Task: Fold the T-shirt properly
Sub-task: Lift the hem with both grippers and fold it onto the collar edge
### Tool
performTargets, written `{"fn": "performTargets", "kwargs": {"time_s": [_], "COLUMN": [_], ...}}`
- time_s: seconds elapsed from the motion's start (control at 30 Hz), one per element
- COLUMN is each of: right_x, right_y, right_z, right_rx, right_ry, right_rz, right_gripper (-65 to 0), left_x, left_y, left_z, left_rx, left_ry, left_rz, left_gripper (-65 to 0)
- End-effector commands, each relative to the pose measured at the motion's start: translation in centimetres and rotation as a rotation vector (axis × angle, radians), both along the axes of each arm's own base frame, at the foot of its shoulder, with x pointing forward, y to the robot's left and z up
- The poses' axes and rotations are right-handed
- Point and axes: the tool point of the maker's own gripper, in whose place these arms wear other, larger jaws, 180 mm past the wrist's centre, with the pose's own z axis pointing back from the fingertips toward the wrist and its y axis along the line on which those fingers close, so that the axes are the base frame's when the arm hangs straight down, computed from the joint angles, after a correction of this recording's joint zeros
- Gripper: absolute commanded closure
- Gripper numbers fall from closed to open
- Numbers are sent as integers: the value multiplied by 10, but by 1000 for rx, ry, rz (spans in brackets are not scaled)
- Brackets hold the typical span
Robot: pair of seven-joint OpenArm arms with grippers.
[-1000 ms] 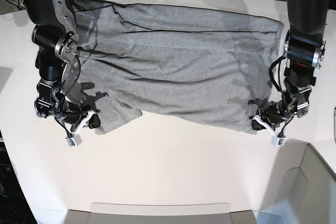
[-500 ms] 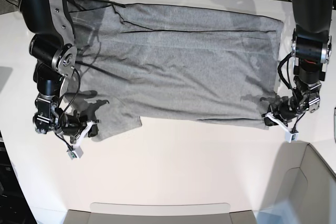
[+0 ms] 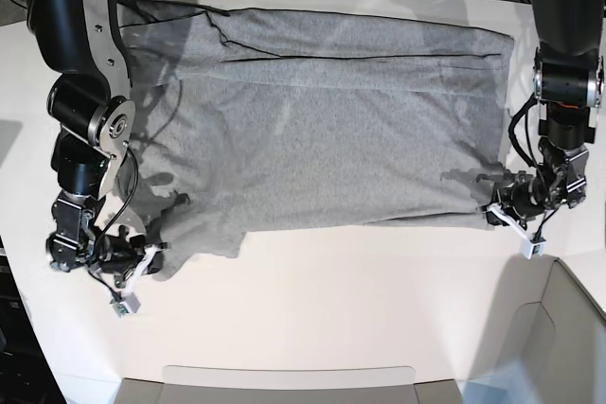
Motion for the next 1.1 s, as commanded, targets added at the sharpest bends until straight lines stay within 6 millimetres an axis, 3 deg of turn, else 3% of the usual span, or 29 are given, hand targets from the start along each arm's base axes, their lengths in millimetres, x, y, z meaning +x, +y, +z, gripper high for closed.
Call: {"fn": "performTargets", "kwargs": {"time_s": [0.0, 0.07, 0.13, 0.3, 0.37, 0.7, 0.77, 0.97, 1.07], "right_x": [17, 13, 4, -20, -30, -73, -79, -105, -119], "right_y": [-5, -4, -5, -9, -14, -23, -29, -41, -41], "right_z": [33, 36, 37, 37, 35, 18, 18, 17, 14], "right_rx": [-12, -58, -112, -206, -238, -322, -341, -413, -436], "right_ry": [-90, -109, -121, -118, -101, -74, -60, -15, -3], "right_rz": [-4, -4, -8, -29, -41, -66, -79, -106, -111], "right_gripper": [0, 0, 0, 0, 0, 0, 0, 0, 0], "left_x": [17, 19, 6, -12, -21, -66, -72, -90, -106], "left_y": [16, 16, 23, 15, 22, 5, 9, 1, -4], "left_z": [26, 31, 22, 11, 15, 40, 44, 49, 41], "left_rx": [17, 24, 40, 35, 32, 42, 59, 96, 104], "left_ry": [-71, -85, -58, -29, -37, -75, -81, -87, -48], "left_rz": [26, 15, 13, -27, -20, -98, -60, -60, -74], "left_gripper": [0, 0, 0, 0, 0, 0, 0, 0, 0]}}
